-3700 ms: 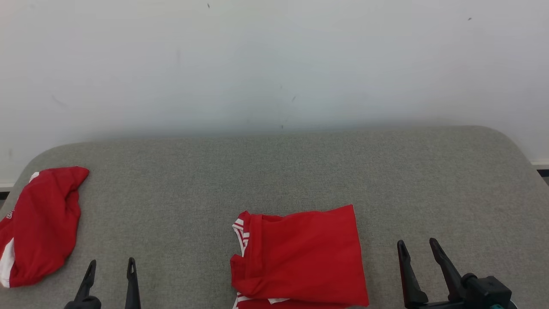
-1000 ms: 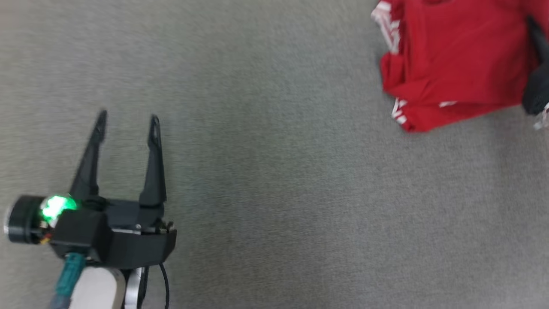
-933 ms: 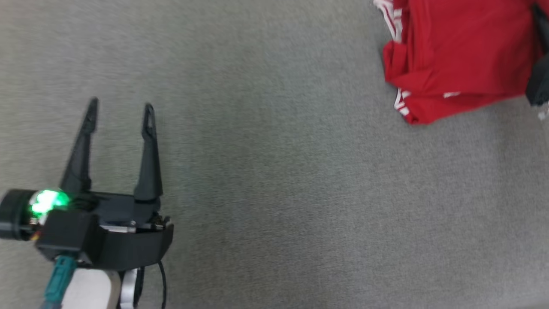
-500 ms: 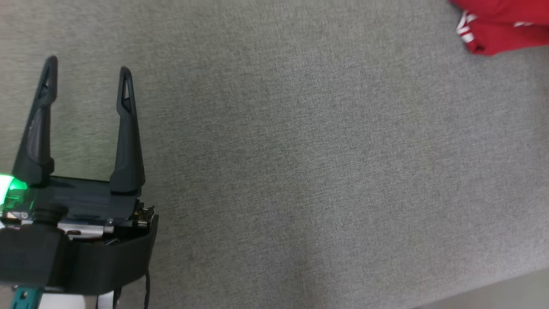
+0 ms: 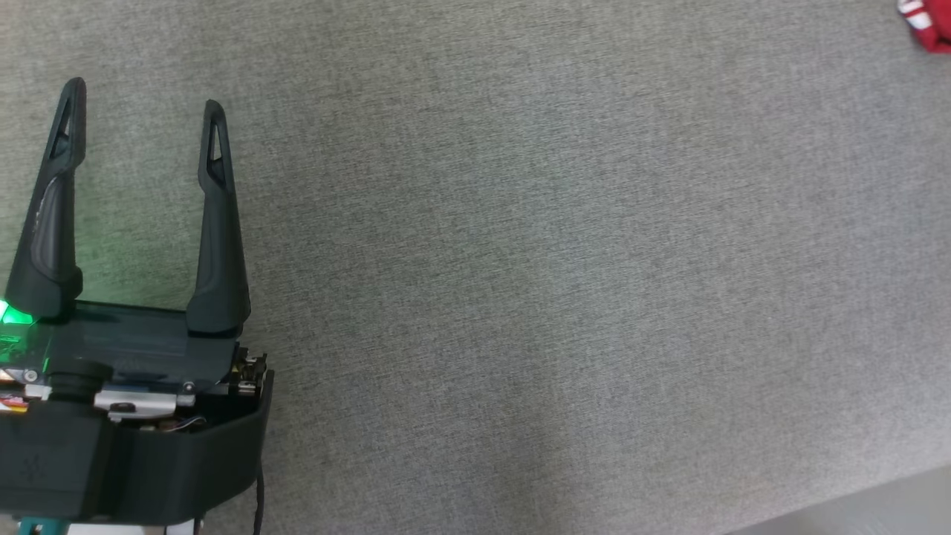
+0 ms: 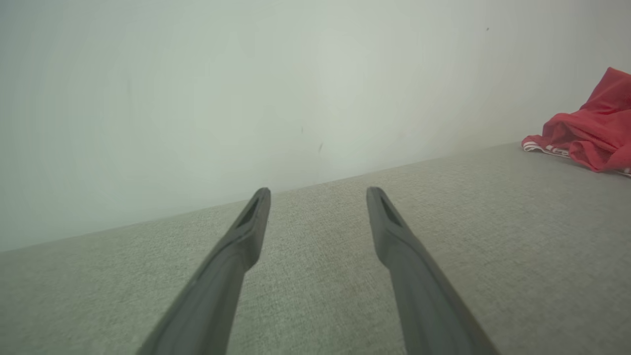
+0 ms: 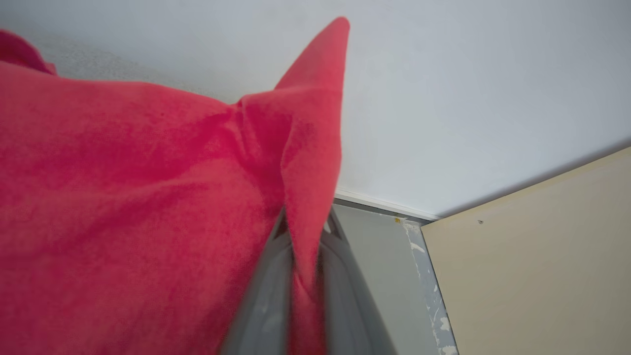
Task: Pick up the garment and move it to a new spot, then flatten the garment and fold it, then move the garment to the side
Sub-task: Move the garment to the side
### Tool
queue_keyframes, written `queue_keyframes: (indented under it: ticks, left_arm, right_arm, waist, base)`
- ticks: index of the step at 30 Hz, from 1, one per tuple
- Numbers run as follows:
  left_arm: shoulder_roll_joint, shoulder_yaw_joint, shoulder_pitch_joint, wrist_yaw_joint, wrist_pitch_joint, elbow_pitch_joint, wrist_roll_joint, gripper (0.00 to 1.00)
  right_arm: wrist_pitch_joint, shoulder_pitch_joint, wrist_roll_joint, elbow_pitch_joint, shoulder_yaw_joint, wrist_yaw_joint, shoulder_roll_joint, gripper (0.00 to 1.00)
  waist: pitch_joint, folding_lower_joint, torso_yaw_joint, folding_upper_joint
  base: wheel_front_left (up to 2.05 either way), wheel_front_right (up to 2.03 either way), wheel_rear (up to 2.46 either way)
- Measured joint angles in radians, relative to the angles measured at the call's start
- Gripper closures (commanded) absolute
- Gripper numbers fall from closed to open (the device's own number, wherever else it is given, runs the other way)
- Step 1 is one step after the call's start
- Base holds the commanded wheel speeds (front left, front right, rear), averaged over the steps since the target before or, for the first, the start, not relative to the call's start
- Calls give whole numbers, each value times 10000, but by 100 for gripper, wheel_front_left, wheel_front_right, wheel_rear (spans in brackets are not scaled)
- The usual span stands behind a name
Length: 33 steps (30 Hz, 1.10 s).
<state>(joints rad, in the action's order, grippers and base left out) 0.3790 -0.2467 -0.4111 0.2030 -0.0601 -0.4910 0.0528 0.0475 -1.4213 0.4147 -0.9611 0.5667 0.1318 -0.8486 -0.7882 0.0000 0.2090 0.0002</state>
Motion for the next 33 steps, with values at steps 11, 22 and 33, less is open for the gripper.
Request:
queue_keyframes:
  ticks: [11, 22, 33]
  left_arm:
    - [2, 98, 175, 130, -268, 387, 128, 0]
    - [-242, 531, 1779, 560, -855, 1534, 988, 0]
    - [-441, 901, 3624, 683, -1189, 2895, 2000, 0]
  right_arm:
    - [67, -421, -619, -1085, -21, 2, 525, 0]
    - [1894, 377, -378, -848, -311, 0, 1634, 0]
    - [2140, 5550, -125, 2777, -2474, 0, 2038, 0]
  waist:
    - [266, 0, -116, -1]
    - [1960, -1, -191, -2]
    - [4579, -4, -622, -4]
  base:
    - [0, 0, 0]
    - [0, 0, 0]
    - [0, 0, 0]
